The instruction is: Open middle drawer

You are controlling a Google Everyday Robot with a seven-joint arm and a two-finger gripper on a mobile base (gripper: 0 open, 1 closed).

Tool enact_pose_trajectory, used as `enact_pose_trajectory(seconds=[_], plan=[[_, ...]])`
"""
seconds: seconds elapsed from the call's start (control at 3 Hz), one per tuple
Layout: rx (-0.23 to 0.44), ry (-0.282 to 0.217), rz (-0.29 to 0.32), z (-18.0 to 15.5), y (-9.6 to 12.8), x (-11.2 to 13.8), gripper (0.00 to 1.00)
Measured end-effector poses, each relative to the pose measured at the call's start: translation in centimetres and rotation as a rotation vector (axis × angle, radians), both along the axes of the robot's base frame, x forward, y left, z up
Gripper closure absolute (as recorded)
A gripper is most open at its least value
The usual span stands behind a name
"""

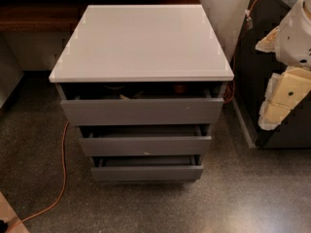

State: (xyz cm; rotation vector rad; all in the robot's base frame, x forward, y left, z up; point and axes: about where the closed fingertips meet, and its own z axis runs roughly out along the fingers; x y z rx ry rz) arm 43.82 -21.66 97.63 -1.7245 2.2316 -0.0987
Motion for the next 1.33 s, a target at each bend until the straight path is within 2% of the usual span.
enact_pose_trajectory(seconds=[0.33, 0.67, 1.33], plan=[[0.0, 0.0, 0.0, 0.0, 0.0, 0.0, 0.0], [0.021, 0.003, 0.035, -1.4, 1.0, 0.3, 0.0], [0.158, 0.025, 0.217, -10.8, 5.8, 1.3, 0.0]])
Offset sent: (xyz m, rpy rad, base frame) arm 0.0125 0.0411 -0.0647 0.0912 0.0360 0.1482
